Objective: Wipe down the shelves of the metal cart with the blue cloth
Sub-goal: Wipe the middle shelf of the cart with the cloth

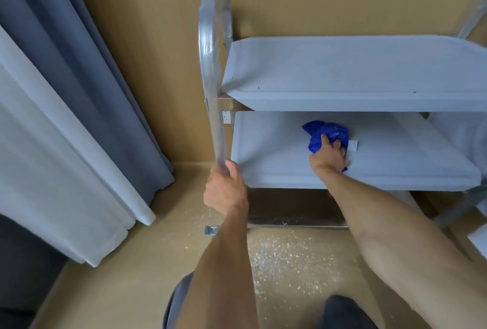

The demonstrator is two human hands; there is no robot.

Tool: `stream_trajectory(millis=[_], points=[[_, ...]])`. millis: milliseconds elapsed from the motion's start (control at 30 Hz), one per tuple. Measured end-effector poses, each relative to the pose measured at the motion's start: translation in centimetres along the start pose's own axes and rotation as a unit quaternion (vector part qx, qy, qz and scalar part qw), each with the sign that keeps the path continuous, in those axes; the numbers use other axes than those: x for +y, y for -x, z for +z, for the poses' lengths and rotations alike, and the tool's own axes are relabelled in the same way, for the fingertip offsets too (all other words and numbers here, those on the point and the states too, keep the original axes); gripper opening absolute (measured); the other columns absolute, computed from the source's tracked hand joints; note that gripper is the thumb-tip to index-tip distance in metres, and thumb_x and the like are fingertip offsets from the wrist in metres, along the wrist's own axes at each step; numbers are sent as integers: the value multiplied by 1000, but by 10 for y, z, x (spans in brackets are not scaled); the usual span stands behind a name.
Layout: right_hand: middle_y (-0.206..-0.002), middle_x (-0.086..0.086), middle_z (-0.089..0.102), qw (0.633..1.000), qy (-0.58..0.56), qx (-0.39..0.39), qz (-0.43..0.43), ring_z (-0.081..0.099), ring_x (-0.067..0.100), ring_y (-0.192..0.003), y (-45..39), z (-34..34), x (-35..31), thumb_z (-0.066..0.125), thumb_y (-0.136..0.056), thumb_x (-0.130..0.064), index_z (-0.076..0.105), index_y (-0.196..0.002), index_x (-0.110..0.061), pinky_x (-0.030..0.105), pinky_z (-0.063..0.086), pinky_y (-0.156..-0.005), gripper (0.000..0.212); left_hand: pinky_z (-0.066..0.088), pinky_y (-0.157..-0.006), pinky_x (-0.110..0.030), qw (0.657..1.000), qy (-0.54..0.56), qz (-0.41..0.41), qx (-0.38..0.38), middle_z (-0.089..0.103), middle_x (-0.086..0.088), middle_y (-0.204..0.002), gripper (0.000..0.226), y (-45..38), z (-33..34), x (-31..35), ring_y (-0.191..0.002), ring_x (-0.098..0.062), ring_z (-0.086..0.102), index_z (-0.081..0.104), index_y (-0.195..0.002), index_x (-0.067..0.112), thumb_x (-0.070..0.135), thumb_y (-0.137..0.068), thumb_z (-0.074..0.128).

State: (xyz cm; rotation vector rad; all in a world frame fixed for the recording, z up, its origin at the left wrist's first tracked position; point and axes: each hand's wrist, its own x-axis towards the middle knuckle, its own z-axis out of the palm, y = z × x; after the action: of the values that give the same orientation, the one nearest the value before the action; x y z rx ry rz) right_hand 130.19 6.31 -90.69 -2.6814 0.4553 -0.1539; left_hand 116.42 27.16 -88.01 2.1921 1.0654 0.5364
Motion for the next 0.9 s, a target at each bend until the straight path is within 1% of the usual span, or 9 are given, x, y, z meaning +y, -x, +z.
stream_trajectory(millis=[33, 100, 200, 333, 467, 633, 767, 833, 900], points=[[-157, 13, 24, 1000, -5, -9, -6, 31, 37, -138, -5, 2, -6, 60, -89, -22, 30, -150, -31, 49, 31, -111, 69, 40, -65, -33, 1000, 14, -11, 20, 57, -5, -84, 48, -4, 0, -6, -71, -27, 55, 52, -87, 14, 59, -94, 37], [-152, 12, 30, 998, -11, -38, -42, 36, 36, -134, -11, 8, -25, 60, -89, -21, 32, -149, -32, 47, 35, -109, 67, 39, -66, -33, 999, 32, 32, 16, 58, -5, -94, 42, -10, 3, -18, -78, -27, 57, 51, -96, 16, 56, -97, 38], [-149, 10, 36, 988, -6, -87, -130, 42, 35, -132, -7, 24, -67, 58, -90, -17, 33, -150, -31, 42, 41, -105, 67, 46, -68, -33, 996, 51, 71, -3, 66, -2, -90, 34, -21, 7, -24, -76, -25, 61, 56, -94, 20, 48, -99, 38], [-148, 8, 41, 953, -32, -136, -268, 46, 31, -131, 37, 43, -120, 57, -90, -15, 41, -148, -30, 38, 42, -102, 62, 50, -71, -38, 998, 31, 60, -8, 65, -2, -88, 34, -22, 8, -23, -78, -28, 60, 55, -91, 19, 47, -99, 37], [-143, 0, 51, 936, -101, -165, -295, 51, 28, -126, 76, 35, -118, 54, -87, -8, 58, -135, -31, 38, 46, -98, 53, 43, -74, -38, 999, 48, 7, -23, 65, -9, -97, 34, -19, 7, -16, -89, -34, 59, 56, -98, 17, 45, -100, 38], [-130, -1, 59, 942, -111, -86, -305, 54, 28, -114, 131, 19, -58, 55, -80, -12, 64, -129, -32, 40, 46, -97, 54, 47, -86, -43, 997, 66, -23, -38, 66, -12, -108, 36, -12, 2, -9, -101, -35, 60, 58, -114, 19, 44, -101, 36], [-153, 5, 35, 949, -82, -51, -301, 34, 28, -136, 168, 28, -41, 46, -91, -37, 43, -145, -38, 45, 31, -108, 54, 45, -89, -45, 989, 126, -63, -40, 66, -15, -111, 37, -2, 0, 4, -104, -36, 60, 56, -118, 19, 41, -100, 33], [-155, 9, 31, 952, -59, -29, -299, 30, 30, -140, 171, 37, -47, 48, -96, -35, 38, -146, -39, 47, 30, -107, 52, 44, -92, -45, 988, 129, -71, -46, 65, -16, -114, 40, 0, 1, 5, -106, -38, 59, 53, -126, 18, 38, -102, 28], [-150, 12, 37, 956, -43, 5, -289, 37, 32, -135, 173, 49, -53, 62, -90, -26, 38, -142, -40, 45, 35, -102, 60, 42, -99, -46, 988, 122, -66, -70, 62, -17, -122, 45, -2, 0, 1, -113, -39, 57, 49, -133, 15, 37, -103, 23]])
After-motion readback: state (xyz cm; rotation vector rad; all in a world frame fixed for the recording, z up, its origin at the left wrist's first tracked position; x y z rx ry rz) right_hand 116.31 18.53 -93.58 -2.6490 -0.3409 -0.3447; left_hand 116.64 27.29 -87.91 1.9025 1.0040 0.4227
